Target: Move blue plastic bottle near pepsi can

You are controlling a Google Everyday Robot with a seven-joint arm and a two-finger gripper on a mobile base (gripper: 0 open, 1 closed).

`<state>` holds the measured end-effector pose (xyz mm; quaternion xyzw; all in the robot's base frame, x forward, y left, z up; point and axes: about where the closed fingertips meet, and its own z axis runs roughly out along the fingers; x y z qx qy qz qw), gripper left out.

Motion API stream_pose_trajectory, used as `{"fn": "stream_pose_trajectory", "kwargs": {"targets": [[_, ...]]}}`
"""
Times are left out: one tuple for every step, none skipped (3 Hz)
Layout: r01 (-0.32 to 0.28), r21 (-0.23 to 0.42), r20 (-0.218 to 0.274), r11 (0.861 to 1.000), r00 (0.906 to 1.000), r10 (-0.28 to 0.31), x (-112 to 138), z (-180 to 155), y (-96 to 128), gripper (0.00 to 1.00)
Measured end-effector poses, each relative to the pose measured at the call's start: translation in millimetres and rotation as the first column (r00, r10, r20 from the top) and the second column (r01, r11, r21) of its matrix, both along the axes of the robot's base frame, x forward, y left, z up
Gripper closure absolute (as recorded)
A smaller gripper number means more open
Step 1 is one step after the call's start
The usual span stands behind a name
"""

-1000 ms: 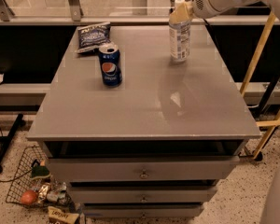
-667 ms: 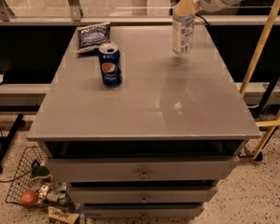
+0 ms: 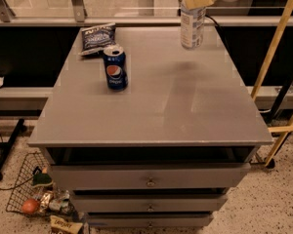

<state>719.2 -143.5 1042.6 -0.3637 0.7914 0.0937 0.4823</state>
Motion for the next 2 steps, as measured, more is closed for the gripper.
{"fn": "stream_pose_trajectory", "kwargs": {"targets": [[-0.046, 0.009, -0.017, 0.999, 0.9988, 0.046, -2, -4, 11, 1.0], [-0.161, 0.021, -0.002, 0.987, 0.9869, 0.161, -24, 5, 41, 1.0]]}}
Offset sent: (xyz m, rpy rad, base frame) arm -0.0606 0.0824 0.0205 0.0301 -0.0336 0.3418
